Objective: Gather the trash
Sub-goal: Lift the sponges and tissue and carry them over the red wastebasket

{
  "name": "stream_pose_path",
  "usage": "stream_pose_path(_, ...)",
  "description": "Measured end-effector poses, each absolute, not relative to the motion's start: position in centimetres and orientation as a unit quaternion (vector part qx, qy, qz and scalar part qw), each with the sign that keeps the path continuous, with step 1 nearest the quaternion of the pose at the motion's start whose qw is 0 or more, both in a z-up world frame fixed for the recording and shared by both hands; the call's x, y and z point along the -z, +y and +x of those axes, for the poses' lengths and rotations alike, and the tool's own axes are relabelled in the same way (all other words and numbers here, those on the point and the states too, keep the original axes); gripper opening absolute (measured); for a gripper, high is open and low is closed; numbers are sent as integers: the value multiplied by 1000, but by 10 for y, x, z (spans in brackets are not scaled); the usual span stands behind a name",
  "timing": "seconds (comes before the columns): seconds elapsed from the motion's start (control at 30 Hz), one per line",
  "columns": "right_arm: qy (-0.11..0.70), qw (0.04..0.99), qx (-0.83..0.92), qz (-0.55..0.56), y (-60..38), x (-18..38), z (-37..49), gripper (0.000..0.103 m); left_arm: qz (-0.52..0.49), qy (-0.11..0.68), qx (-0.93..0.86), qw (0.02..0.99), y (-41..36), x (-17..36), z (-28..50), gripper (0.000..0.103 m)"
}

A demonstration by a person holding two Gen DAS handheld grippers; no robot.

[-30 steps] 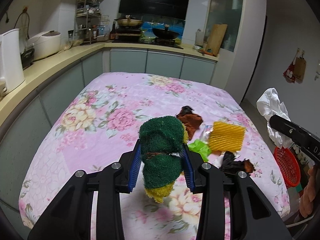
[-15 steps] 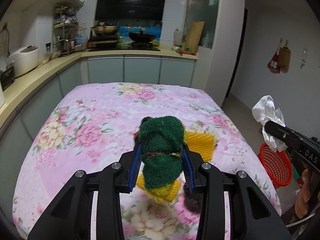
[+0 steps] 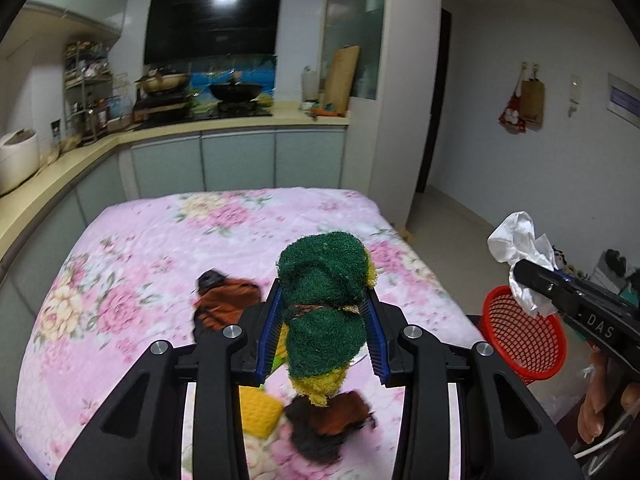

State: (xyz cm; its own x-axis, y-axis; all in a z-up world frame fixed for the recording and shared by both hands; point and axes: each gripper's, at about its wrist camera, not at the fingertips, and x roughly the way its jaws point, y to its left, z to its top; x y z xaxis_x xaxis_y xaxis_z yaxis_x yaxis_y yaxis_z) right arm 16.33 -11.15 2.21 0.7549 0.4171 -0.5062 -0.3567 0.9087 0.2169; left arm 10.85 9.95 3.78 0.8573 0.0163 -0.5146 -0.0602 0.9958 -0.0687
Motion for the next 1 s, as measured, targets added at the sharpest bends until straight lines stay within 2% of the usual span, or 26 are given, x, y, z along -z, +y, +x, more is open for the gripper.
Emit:
stream_pose_path(0.53, 282, 946, -134, 84, -185, -11, 170, 17, 7, 260, 54, 964, 17, -37, 143, 36)
stream_pose_path(1.0, 310, 943, -56, 108, -250, 15, 180, 17, 34, 308, 155, 938, -68, -4, 185, 36)
